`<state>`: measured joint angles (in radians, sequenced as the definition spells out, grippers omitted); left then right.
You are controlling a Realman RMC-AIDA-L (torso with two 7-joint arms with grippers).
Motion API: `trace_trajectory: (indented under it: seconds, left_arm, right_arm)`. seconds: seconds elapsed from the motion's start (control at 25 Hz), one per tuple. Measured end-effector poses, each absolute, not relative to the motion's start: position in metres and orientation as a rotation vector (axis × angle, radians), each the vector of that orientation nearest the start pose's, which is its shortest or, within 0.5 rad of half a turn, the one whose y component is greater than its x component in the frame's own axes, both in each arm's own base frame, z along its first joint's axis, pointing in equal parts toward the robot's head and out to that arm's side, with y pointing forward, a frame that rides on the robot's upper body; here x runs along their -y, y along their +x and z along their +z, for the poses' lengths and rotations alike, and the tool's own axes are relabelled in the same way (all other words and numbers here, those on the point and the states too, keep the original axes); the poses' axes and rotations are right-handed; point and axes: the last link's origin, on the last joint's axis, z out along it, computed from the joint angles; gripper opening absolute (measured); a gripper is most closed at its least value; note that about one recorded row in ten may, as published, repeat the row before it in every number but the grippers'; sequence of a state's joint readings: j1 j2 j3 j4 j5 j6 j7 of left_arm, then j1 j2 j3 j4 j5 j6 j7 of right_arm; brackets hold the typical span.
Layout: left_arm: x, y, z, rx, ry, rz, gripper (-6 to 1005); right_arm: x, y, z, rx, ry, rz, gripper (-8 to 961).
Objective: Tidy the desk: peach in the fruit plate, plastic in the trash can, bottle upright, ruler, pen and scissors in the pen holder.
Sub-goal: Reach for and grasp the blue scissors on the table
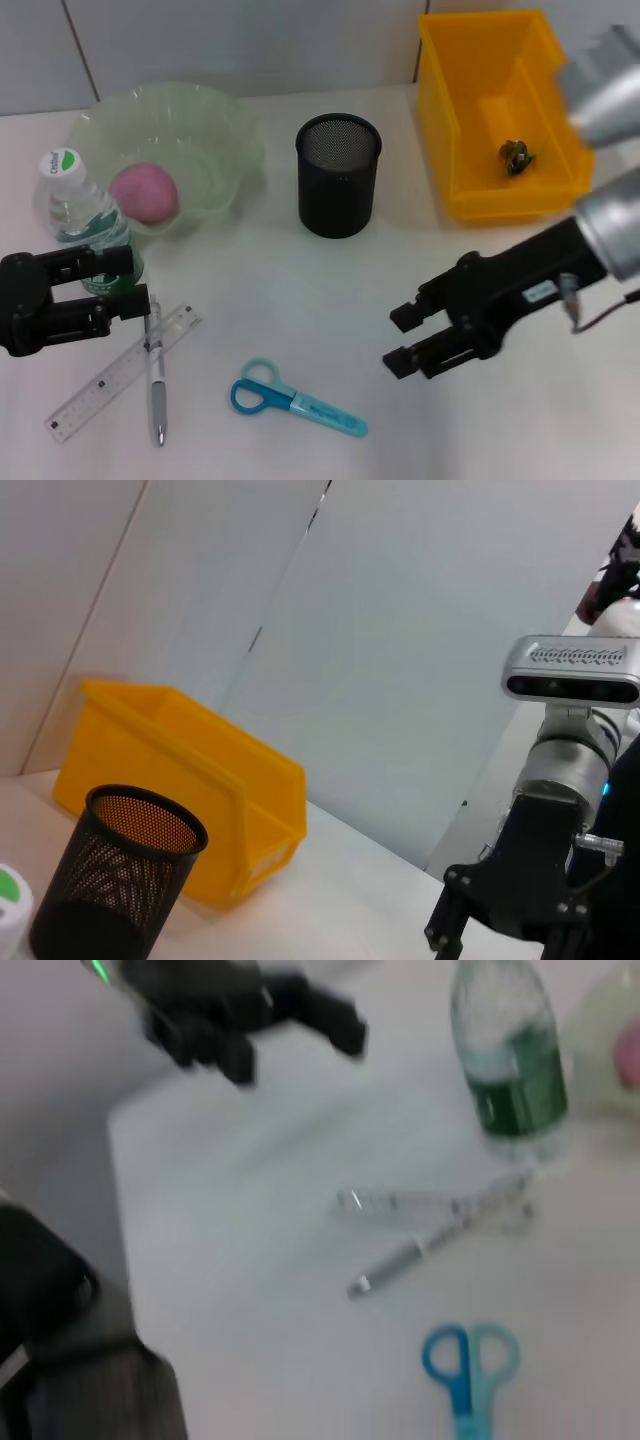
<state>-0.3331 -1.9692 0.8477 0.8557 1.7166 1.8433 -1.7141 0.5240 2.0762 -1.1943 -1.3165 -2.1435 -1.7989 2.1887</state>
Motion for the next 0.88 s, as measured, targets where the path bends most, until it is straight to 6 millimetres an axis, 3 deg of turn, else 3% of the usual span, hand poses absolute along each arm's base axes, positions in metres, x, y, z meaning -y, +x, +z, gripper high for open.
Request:
trace_trajectory:
  seconds: [0.04, 0.08, 0.16, 0.2, 0.4, 0.6, 0.88]
  left_arm:
    - [-0.280, -0.267, 0.068, 0.869, -2.777, -0.930, 761]
    - [-0.280, -0.267, 0.068, 0.869, -2.777, -0.930, 761]
    - [-0.281, -0.267, 0.069, 0.867, -2.776, -0.928, 760]
    - [-0.281, -0.267, 0.069, 0.866, -2.776, -0.926, 760]
    - [-0.281, -0.267, 0.070, 0.866, -2.775, -0.926, 760]
    - [-0.281, -0.267, 0.070, 0.864, -2.775, -0.926, 760]
    - [-0.283, -0.266, 0.072, 0.861, -2.769, -0.930, 759]
  right_arm:
    - [-0.311, 0.168, 0.012, -0.789, -3.085, 0.010, 599]
    - [-0.315, 0.156, 0.007, -0.800, -3.075, -0.107, 599]
    - [-0.318, 0.150, 0.004, -0.806, -3.065, -0.169, 599]
    - [-0.323, 0.137, -0.003, -0.802, -3.037, -0.303, 599]
    - [-0.329, 0.114, -0.018, -0.768, -2.964, -0.528, 599]
    - [-0.326, 0.095, -0.037, -0.697, -2.936, -0.665, 599]
    - [-0.318, 0.084, -0.064, -0.631, -2.923, -0.814, 599]
